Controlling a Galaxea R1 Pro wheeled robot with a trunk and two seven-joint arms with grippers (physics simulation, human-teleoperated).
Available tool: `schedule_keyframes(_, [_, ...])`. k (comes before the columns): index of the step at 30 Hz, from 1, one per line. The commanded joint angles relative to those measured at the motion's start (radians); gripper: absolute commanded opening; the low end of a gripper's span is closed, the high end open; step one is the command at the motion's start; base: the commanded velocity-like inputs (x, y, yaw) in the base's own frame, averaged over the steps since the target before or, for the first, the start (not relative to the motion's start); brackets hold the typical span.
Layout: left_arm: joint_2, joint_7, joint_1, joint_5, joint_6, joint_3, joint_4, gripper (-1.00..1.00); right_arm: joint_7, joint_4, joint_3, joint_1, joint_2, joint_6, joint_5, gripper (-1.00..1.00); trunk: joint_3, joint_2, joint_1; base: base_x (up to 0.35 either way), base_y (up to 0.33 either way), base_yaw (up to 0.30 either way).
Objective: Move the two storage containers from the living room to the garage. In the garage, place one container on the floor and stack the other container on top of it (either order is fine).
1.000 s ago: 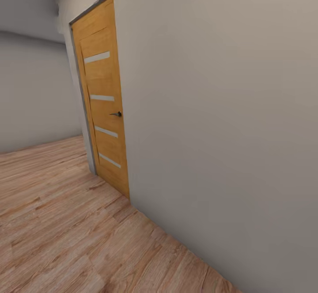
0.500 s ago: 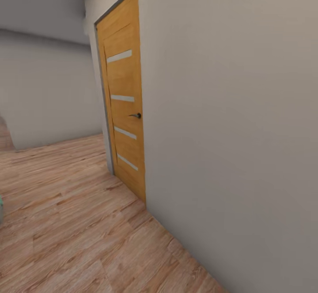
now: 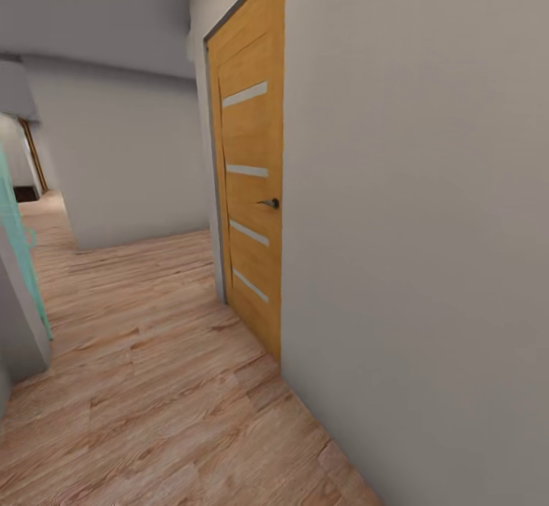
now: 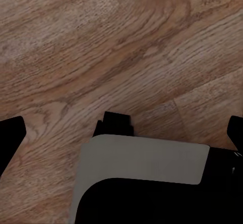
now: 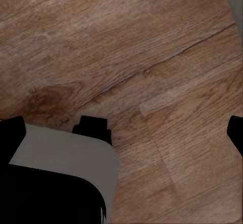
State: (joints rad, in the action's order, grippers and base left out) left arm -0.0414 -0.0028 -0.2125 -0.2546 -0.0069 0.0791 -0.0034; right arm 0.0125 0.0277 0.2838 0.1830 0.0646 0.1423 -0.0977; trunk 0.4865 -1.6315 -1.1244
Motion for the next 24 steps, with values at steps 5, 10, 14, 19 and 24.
schedule_keyframes(5, [0.000,0.000,-0.001,-0.009,-0.001,0.008,0.000,1.00,0.001,0.003,0.008,0.001,0.000,0.005,-0.012,1.00,0.001,-0.001,0.000,0.070,0.000,0.280])
schedule_keyframes(10, [0.000,0.000,-0.001,-0.009,-0.001,0.008,0.000,1.00,0.001,0.003,0.008,0.001,0.000,0.005,-0.014,1.00,0.001,-0.001,0.000,0.009,0.000,0.280])
schedule_keyframes(14, [0.000,0.000,-0.001,-0.009,-0.001,0.008,0.000,1.00,0.001,0.003,0.008,0.001,0.000,0.005,-0.014,1.00,0.001,-0.001,0.000,0.001,0.000,0.280])
schedule_keyframes(19, [0.000,0.000,-0.001,-0.009,-0.001,0.008,0.000,1.00,0.001,0.003,0.006,0.001,0.000,0.005,-0.016,1.00,0.001,-0.001,0.000,0.000,0.000,0.280])
schedule_keyframes(24, [0.000,0.000,-0.001,-0.009,-0.001,0.008,0.000,1.00,0.001,0.003,0.005,0.001,0.000,0.005,-0.016,1.00,0.001,-0.001,0.000,0.000,0.000,0.280])
